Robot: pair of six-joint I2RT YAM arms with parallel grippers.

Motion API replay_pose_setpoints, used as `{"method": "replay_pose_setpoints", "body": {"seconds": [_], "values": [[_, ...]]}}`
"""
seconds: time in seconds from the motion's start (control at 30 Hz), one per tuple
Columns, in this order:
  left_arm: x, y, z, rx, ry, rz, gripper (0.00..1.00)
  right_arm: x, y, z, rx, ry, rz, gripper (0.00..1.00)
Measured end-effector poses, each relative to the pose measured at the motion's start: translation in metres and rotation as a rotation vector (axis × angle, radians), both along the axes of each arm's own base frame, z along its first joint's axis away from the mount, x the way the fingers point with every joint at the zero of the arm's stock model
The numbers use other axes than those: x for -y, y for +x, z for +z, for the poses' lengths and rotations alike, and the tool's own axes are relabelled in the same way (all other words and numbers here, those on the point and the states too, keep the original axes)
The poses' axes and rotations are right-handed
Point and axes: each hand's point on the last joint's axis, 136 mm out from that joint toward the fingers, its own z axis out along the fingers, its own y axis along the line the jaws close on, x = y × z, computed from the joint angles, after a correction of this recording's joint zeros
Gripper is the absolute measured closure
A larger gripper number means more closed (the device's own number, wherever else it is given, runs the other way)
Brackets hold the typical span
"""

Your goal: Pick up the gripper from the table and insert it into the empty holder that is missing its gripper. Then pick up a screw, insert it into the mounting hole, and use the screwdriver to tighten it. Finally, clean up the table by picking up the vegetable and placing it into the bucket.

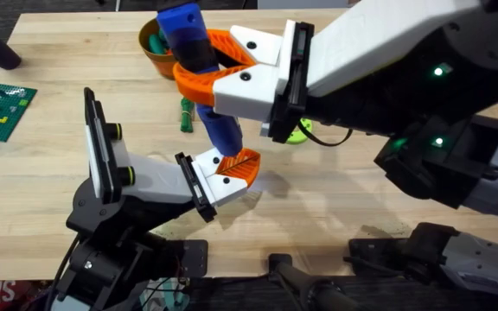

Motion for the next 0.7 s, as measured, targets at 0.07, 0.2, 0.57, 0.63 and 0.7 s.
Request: {"method": "replay_pose_setpoints", "body": {"seconds": [0.07, 0.2, 0.57, 0.63, 0.7], "values": [[0.0, 0.0, 0.0, -0.001, 0.0, 0.0, 0.988, -0.001, 0.0, -0.004, -0.012, -0.013, 0.001, 0.971], [0.0, 0.0, 0.0, -0.001, 0.0, 0.002, 0.988, -0.002, 0.002, -0.007, -0.011, -0.011, 0.001, 0.971], [0.0, 0.0, 0.0, 0.0, 0.0, 0.002, 0.988, 0.003, -0.003, 0.019, 0.075, 0.08, 0.001, 0.971], [0.0, 0.0, 0.0, -0.001, 0.0, 0.002, 0.988, 0.003, -0.003, 0.022, 0.084, 0.09, 0.001, 0.971], [0.0, 0.0, 0.0, -0.001, 0.0, 0.002, 0.988, 0.003, -0.004, 0.024, 0.091, 0.098, 0.003, 0.971]]}}
